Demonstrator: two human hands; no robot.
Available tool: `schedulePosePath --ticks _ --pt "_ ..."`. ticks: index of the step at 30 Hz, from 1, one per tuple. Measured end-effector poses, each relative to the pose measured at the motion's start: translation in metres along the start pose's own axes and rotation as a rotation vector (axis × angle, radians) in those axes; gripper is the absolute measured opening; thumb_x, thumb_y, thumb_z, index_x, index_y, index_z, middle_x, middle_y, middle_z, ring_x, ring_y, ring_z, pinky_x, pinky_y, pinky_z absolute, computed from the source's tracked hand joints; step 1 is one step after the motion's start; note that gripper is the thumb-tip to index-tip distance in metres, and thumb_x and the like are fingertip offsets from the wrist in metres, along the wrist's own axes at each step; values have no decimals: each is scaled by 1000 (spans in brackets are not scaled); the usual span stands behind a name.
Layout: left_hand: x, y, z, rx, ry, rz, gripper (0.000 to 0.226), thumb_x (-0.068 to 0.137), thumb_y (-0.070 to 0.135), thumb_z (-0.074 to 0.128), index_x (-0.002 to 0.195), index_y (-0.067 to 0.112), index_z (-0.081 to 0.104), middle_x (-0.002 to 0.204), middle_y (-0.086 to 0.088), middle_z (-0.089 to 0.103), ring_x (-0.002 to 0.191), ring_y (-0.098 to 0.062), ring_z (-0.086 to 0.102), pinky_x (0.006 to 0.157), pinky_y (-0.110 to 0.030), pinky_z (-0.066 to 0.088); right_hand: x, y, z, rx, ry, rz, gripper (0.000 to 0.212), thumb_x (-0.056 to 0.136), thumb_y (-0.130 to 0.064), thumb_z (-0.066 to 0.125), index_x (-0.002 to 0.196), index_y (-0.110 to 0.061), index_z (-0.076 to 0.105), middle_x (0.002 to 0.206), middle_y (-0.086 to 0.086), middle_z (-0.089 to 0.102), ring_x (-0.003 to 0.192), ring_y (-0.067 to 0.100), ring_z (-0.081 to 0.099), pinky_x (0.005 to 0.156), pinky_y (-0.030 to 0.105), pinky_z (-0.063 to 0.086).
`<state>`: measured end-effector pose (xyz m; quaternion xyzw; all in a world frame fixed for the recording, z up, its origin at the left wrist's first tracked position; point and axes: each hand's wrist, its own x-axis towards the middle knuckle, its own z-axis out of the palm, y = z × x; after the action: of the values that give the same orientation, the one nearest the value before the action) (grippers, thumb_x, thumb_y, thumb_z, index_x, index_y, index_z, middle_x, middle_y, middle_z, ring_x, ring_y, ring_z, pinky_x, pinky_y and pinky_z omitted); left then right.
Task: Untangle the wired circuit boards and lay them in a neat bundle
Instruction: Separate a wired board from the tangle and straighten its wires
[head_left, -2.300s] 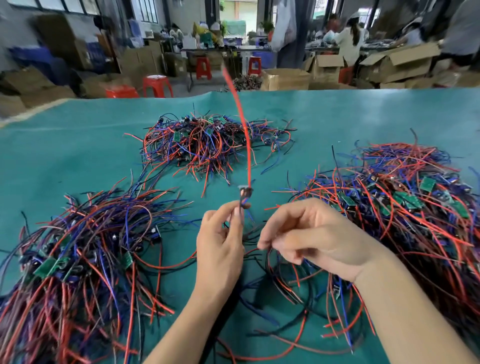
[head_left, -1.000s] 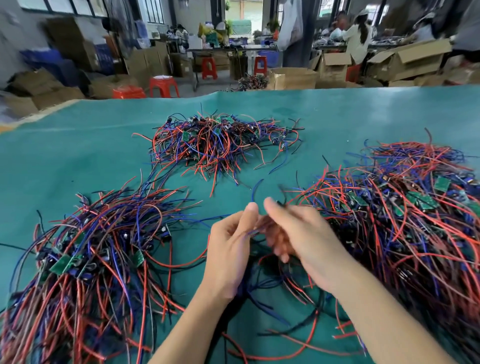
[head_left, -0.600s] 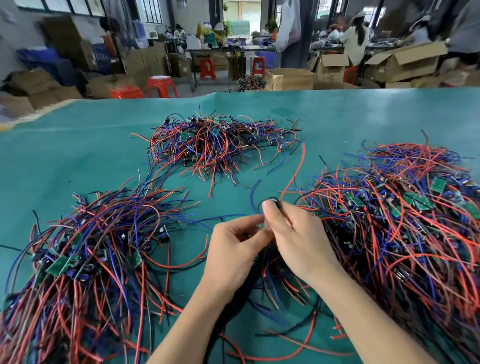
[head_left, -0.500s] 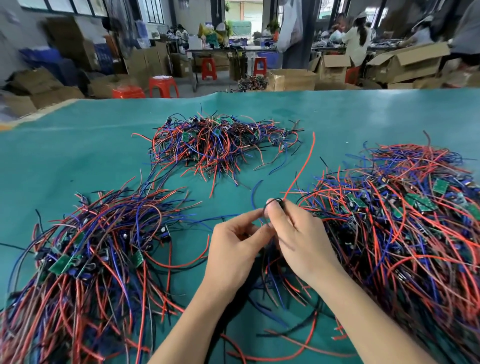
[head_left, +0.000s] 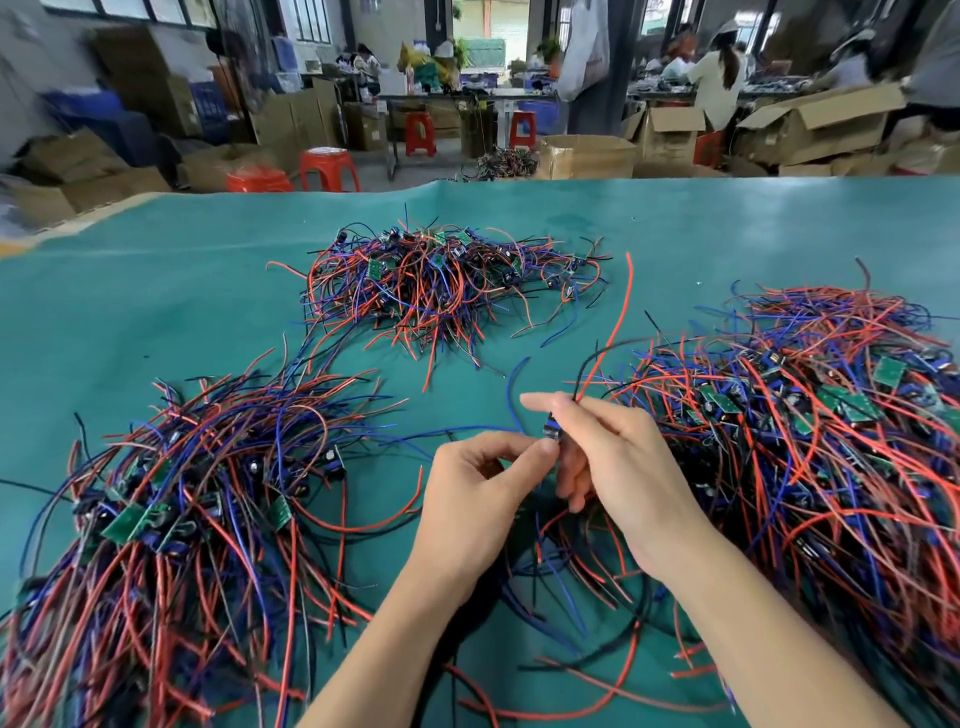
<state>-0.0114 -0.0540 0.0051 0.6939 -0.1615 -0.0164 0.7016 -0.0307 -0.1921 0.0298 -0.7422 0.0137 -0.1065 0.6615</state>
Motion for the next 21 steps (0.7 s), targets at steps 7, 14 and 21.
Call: schedulePosePath --ticks 7,14,21 --pt "0 3 -1 34 -35 2 20 90 21 73 70 16 72 66 4 64 63 -8 48 66 -23 41 1 -2 -7 -275 123 -93 48 90 -54 51 91 -14 78 56 5 52 57 24 54 59 40 50" --pt "-1 5 1 40 -60 -11 22 89 15 73 69 10 67 63 3 55 62 -10 41 59 -21 35 9 -11 -40 -362 362 -203 33 89 -60 50 89 -37 73 62 -8 70 51 9 64 63 46 56" --pt "-2 3 5 97 -24 20 27 86 26 69 65 11 64 57 10 47 55 -5 35 54 -21 31 12 -21 -49 75 606 -277 27 105 -24 56 84 -19 71 60 -1 69 50 10 63 51 24 53"
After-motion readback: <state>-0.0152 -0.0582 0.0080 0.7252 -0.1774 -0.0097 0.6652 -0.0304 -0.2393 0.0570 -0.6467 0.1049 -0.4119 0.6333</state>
